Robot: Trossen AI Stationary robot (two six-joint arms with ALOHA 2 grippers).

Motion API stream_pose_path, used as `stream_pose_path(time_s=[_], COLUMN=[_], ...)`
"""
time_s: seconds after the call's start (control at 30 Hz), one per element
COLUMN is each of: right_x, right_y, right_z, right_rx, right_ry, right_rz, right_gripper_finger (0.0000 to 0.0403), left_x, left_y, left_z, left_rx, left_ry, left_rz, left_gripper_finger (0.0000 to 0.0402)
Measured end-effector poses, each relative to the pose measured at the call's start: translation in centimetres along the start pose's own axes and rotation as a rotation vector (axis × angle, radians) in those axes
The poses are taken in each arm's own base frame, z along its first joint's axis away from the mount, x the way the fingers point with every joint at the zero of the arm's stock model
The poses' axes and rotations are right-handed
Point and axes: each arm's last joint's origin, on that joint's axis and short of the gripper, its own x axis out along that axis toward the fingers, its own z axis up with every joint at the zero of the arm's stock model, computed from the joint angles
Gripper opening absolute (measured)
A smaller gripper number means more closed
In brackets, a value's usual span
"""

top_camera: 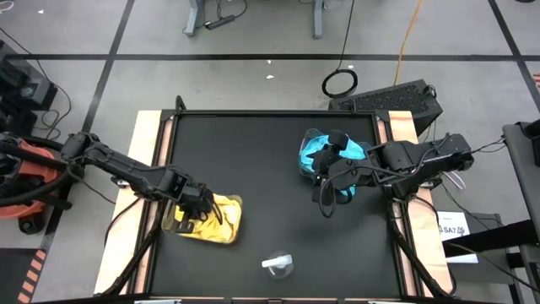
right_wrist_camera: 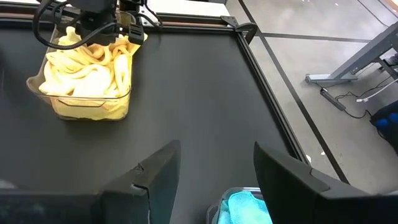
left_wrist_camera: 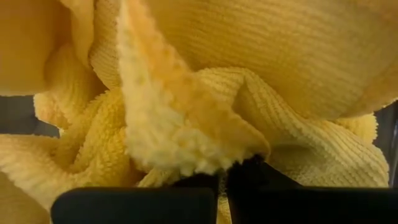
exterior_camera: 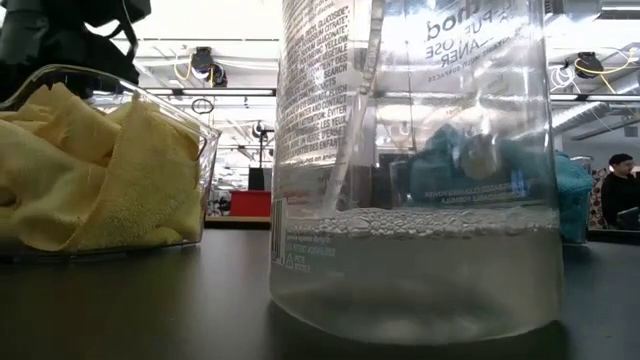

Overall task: Sort microfiber towel by color & place in baskets
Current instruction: Put the yellow microfiber towel into the bottom transparent bin, then return to Home Position

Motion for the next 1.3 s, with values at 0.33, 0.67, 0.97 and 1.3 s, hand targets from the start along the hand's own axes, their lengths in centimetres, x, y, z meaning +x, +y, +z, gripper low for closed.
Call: stream_pose_path(time_s=[0.33,0.67,0.97,1.3], right_x=[0.0,-1.0,-4.9,-9.0], right_y=[0.1,-0.4,-3.1,-6.2], right_z=[0.0,0.2,0.1,-1.0], right_rx=[-0.006,-0.039,-0.015,0.005], right_ry=[0.005,-0.030,-0.144,-0.237], right_rz=[0.023,0.088,0.108,0.117], right_gripper_finger=[0.0196,0.0196,0.0196,0.0196], left_x=[-0.6,-4.8,-9.6,-13.8], left_y=[-0.2,-1.4,-2.2,-2.3], left_z=[0.4,1.8,1.2,0.2], left_rx=[-0.006,0.006,0.008,0.048], left_ry=[-0.012,-0.063,-0.075,-0.279], left_rz=[-0.017,-0.030,0.012,0.142], left_gripper_finger=[0.0124,0.0225,0.0226,0.0226])
